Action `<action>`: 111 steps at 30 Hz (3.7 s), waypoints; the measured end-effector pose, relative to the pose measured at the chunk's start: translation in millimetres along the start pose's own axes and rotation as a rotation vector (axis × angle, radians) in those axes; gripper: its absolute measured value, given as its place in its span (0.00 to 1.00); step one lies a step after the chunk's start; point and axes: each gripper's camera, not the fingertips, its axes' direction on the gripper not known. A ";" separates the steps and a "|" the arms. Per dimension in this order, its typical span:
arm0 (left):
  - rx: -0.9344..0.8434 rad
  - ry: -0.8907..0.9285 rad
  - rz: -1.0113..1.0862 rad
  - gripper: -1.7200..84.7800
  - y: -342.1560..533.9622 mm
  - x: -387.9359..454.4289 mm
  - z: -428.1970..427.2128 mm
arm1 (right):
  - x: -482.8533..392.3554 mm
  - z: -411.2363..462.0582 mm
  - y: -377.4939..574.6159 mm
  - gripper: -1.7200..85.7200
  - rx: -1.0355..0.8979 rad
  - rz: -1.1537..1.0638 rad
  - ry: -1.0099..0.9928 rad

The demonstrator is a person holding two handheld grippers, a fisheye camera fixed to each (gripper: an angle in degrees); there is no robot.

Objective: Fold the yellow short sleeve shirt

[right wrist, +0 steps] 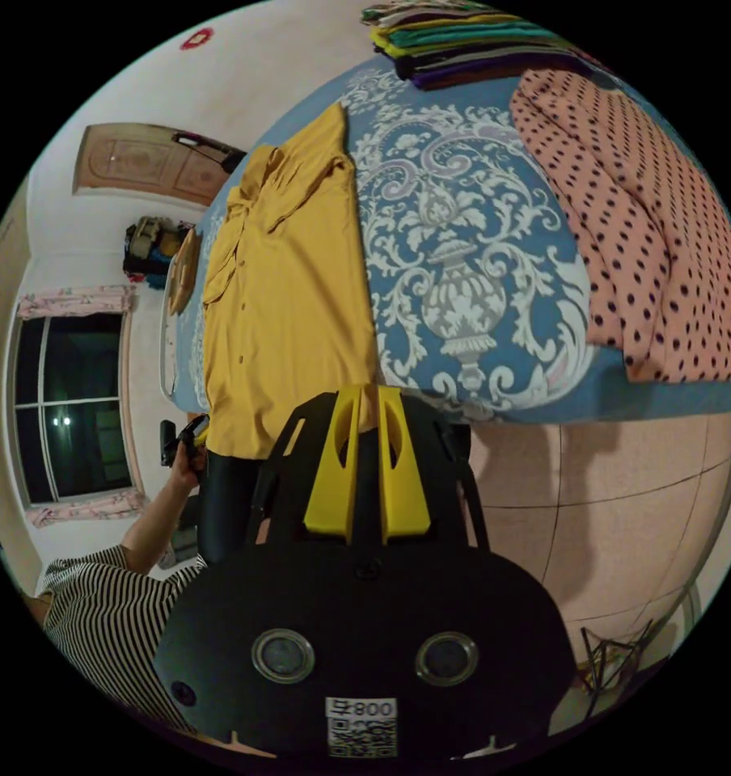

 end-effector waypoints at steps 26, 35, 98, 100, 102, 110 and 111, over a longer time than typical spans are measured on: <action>0.144 0.249 0.056 0.03 141.9 -29.9 -130.8 | 113.8 -48.2 134.2 0.03 -0.034 -0.036 -0.201; 0.201 0.362 0.161 0.03 176.6 -2.6 -176.8 | 115.8 -104.4 167.6 0.02 0.085 -0.116 -0.371; 0.092 0.082 0.387 0.09 -228.4 355.5 51.0 | -275.6 -48.6 -273.7 0.03 0.043 -0.331 0.126; 0.042 0.005 0.462 0.10 -230.1 377.4 78.1 | -325.9 -20.1 -267.7 0.03 0.002 -0.500 0.201; -0.029 -0.030 0.501 0.10 -236.6 395.2 105.6 | -362.5 5.7 -265.5 0.03 -0.052 -0.598 0.282; -0.064 -0.283 0.618 0.10 -269.6 449.2 175.3 | -464.1 74.0 -267.1 0.05 -0.063 -0.838 0.559; -0.059 -0.301 0.635 0.10 -270.5 453.0 178.3 | -475.6 79.6 -266.1 0.06 -0.038 -0.876 0.599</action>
